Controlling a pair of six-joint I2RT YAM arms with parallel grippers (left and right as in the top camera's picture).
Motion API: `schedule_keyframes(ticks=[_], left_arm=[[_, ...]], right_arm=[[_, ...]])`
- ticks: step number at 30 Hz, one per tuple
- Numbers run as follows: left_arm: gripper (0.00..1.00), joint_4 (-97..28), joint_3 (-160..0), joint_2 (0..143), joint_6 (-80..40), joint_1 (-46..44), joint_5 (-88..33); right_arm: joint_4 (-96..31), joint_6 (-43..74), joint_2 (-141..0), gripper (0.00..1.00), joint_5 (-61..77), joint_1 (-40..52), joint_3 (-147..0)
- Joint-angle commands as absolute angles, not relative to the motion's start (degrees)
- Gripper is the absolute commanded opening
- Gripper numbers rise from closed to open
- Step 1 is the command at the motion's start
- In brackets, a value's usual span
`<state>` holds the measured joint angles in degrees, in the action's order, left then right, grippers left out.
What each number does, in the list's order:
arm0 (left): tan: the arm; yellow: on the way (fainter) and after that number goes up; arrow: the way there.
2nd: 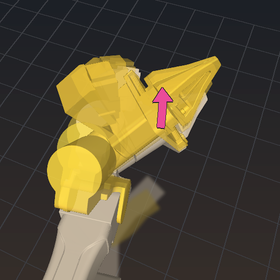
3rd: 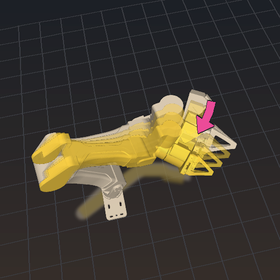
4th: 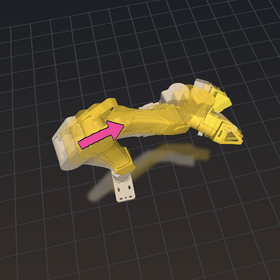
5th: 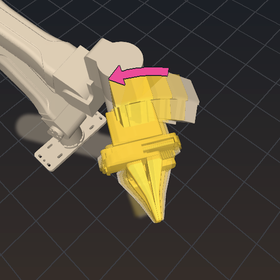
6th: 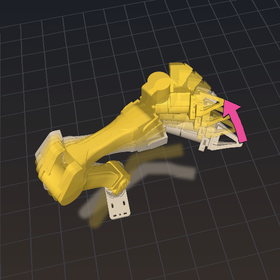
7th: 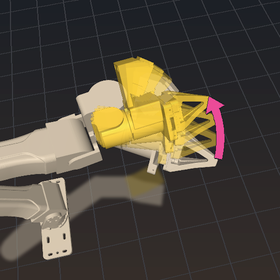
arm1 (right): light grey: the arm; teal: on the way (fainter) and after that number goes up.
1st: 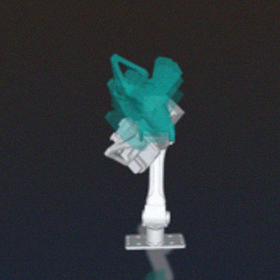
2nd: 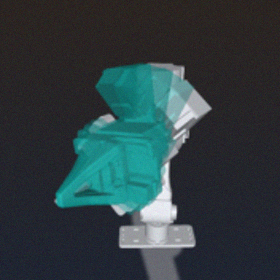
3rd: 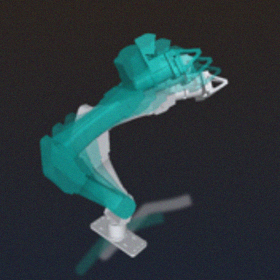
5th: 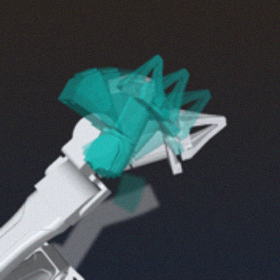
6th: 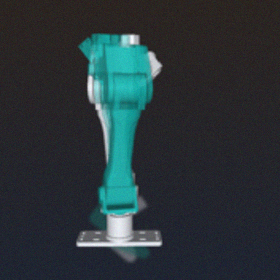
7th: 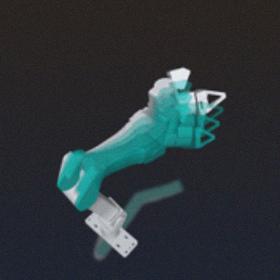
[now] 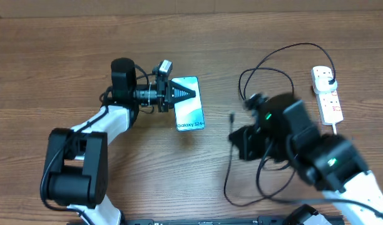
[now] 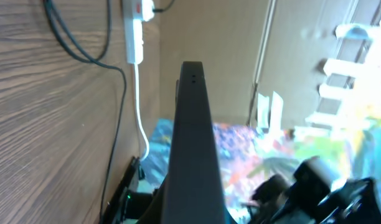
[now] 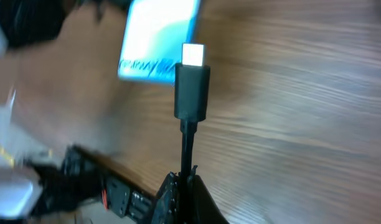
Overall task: Plug charger to phone and switch on socket
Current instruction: 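Carry the cable plug with the right gripper below the phone's bottom edge, then align the USB-C plug under the phone port and push it upward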
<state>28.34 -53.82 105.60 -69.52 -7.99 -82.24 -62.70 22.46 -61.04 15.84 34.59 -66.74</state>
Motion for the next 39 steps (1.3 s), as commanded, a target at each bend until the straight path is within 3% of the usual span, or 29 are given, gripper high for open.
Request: schedule_keyframes(ticks=[1, 11, 22, 39], left_arm=[[0.04, 30.1, -57.5, 106.1, -71.4, -7.8, -88.9], [0.04, 32.2, -57.7, 106.1, -70.6, -7.8, -88.9], [0.04, 32.2, -57.7, 106.1, -69.2, -8.8, -80.8], [0.04, 31.9, -57.6, 106.1, -62.5, -11.2, -83.0]], right_arm=[[-59.7, 24.6, -60.7, 0.04, 16.6, 40.8, -61.2], [-56.6, 33.3, -62.4, 0.04, 4.1, 52.5, -58.3], [-51.8, 37.7, -70.7, 0.04, 6.9, 53.3, -58.3], [-48.0, 37.5, -71.4, 0.04, 5.9, 53.2, -58.3]])
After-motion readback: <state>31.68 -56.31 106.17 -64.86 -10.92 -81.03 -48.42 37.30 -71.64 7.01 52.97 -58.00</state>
